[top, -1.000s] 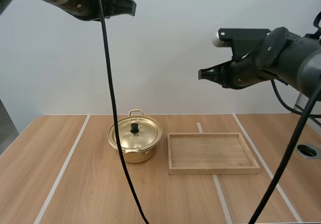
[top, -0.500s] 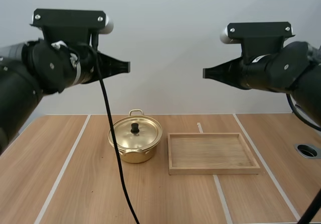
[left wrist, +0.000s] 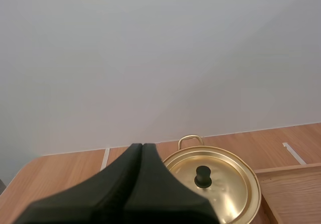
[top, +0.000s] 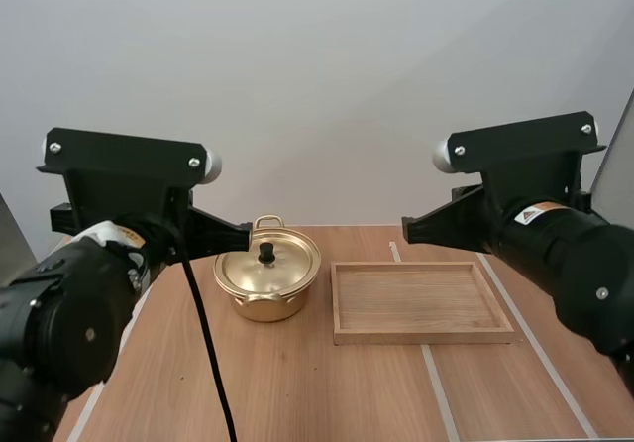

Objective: Open the pot, put the grape inside, and close it

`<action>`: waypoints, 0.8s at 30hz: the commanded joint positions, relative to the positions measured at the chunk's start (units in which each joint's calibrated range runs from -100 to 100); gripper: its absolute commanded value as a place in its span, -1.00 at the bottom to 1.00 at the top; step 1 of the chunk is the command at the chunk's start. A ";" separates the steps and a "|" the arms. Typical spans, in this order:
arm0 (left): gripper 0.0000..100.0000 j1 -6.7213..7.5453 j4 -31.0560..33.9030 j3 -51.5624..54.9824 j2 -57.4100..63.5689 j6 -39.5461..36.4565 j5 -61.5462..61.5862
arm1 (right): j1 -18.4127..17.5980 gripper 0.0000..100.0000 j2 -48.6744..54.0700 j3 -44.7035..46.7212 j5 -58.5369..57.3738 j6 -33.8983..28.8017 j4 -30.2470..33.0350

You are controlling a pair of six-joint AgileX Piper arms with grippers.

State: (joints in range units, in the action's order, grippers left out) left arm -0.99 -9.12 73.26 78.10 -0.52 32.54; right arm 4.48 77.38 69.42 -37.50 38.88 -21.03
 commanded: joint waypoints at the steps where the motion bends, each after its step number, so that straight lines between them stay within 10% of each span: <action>1: -1.00 -0.06 0.41 3.27 4.48 0.35 -0.95 | 0.15 -1.00 4.31 3.06 -1.66 0.59 -0.52; 24: -1.00 -0.06 0.02 26.74 18.98 4.71 -3.26 | 0.15 -1.00 21.32 23.46 -0.87 4.33 -0.52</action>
State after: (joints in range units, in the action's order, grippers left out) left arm -0.99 -9.12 99.20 96.67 4.08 31.95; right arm 4.48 98.29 91.81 -40.20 42.56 -21.03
